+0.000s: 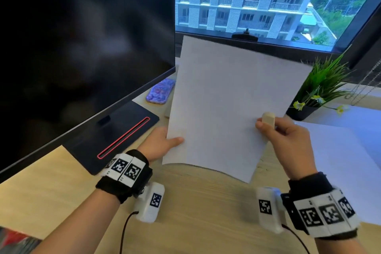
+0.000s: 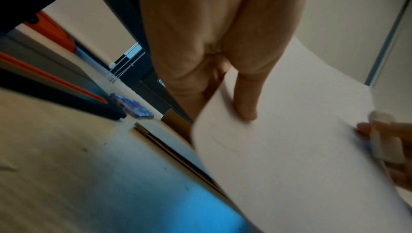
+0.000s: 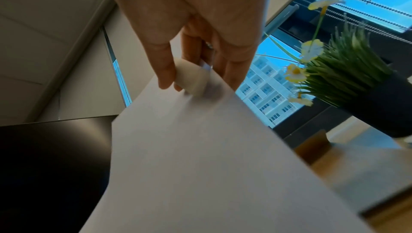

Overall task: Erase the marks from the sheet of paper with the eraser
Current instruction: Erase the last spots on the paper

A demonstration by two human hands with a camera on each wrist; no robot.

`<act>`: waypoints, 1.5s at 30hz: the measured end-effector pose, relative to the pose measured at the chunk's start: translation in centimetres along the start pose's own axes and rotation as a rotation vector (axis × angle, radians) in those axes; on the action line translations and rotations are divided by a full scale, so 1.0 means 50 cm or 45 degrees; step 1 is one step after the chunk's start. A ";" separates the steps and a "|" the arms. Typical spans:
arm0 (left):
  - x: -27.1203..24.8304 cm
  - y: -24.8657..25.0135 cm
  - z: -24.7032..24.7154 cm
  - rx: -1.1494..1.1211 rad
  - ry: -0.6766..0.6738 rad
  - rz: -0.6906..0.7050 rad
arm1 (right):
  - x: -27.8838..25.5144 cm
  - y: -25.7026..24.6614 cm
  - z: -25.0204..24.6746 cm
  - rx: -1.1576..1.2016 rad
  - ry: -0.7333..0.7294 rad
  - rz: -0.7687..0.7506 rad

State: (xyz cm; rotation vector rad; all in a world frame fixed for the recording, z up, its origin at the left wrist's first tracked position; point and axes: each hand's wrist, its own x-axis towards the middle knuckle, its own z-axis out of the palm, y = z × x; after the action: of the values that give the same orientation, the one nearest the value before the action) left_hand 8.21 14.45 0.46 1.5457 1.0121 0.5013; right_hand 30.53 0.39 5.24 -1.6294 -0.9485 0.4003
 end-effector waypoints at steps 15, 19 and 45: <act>-0.022 -0.033 0.020 0.605 -0.072 -0.086 | 0.083 0.141 -0.002 -0.329 -0.350 0.538; -0.016 -0.039 0.034 1.033 -0.277 0.067 | 0.072 0.157 0.004 -0.499 -0.367 0.582; 0.025 -0.065 0.042 1.410 -0.623 0.025 | -0.060 0.057 0.224 -0.999 -1.251 -0.049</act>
State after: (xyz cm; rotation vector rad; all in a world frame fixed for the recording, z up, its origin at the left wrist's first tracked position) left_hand 9.46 14.14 -3.40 2.4680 0.9042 -0.5388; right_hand 21.91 5.38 -1.33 -2.1206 -2.0553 0.9235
